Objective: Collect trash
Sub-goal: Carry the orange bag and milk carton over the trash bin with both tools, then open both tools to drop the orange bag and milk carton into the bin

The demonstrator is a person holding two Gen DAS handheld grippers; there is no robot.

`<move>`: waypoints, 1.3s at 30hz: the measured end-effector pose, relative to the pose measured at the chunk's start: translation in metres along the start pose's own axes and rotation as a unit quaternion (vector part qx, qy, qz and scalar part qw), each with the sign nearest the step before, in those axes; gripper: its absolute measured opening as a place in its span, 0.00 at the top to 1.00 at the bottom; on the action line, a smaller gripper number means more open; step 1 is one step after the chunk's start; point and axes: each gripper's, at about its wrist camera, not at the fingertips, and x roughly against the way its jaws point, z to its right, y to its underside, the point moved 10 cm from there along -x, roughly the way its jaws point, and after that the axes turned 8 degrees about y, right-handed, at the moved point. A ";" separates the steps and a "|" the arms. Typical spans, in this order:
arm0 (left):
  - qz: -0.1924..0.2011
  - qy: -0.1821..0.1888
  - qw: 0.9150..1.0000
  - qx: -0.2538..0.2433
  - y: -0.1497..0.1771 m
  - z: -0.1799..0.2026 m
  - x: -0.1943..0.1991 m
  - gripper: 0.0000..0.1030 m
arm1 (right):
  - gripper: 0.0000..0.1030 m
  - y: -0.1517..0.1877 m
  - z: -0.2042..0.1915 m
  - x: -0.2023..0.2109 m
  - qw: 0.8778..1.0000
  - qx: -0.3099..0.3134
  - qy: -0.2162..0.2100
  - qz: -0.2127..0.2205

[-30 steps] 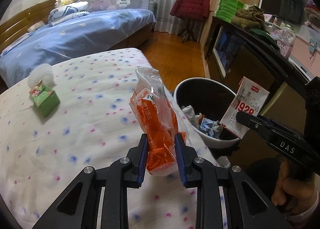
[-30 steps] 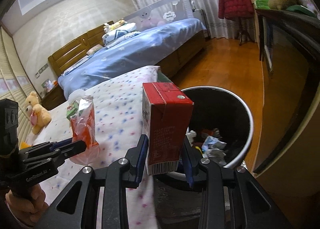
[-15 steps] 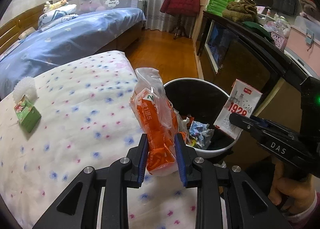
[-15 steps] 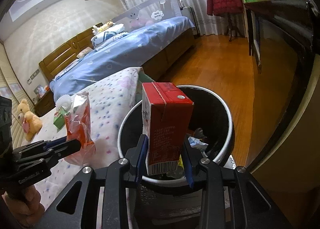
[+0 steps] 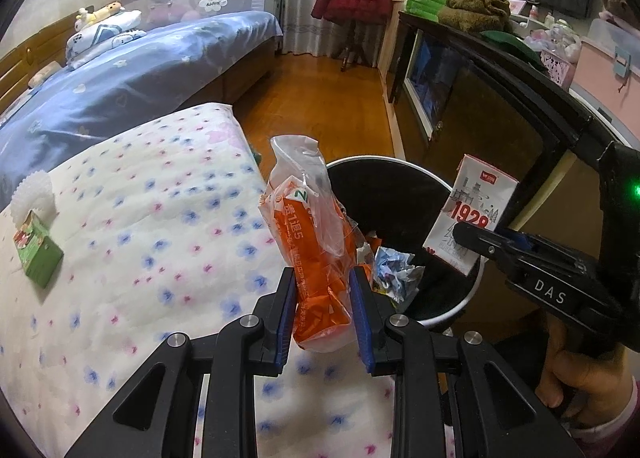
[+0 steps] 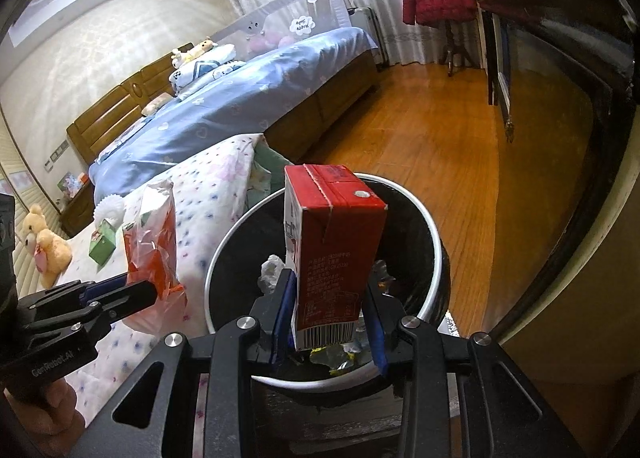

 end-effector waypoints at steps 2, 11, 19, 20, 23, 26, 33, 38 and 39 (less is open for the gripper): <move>-0.002 0.000 1.000 -0.002 0.000 0.002 -0.003 0.75 | 0.68 -0.002 0.002 -0.002 1.000 -0.003 0.000 -0.002; -0.010 0.001 1.000 -0.008 -0.002 0.010 -0.014 0.75 | 0.68 -0.006 0.008 -0.006 1.000 -0.003 -0.002 -0.010; -0.017 0.005 1.000 -0.009 -0.004 0.013 -0.022 0.75 | 0.68 -0.008 0.014 -0.010 1.000 -0.004 0.001 -0.013; -0.018 0.005 1.000 -0.009 -0.003 0.013 -0.023 0.75 | 0.68 -0.008 0.015 -0.010 1.000 -0.005 0.002 -0.014; -0.021 0.007 1.000 -0.009 -0.003 0.013 -0.026 0.75 | 0.68 -0.010 0.015 -0.012 1.000 -0.006 0.003 -0.015; -0.026 0.011 1.000 -0.006 -0.002 0.013 -0.028 0.74 | 0.67 -0.012 0.017 -0.014 1.000 -0.007 0.005 -0.018; -0.020 0.023 1.000 -0.005 -0.003 0.019 -0.023 0.61 | 0.65 -0.012 0.024 -0.020 0.999 -0.024 0.000 -0.030; -0.008 0.018 1.000 -0.005 -0.001 0.018 -0.012 0.44 | 0.58 -0.012 0.026 -0.018 0.999 -0.034 -0.002 -0.031; -0.006 0.017 1.000 -0.003 0.000 0.016 -0.009 0.44 | 0.57 -0.012 0.026 -0.016 0.999 -0.036 -0.002 -0.030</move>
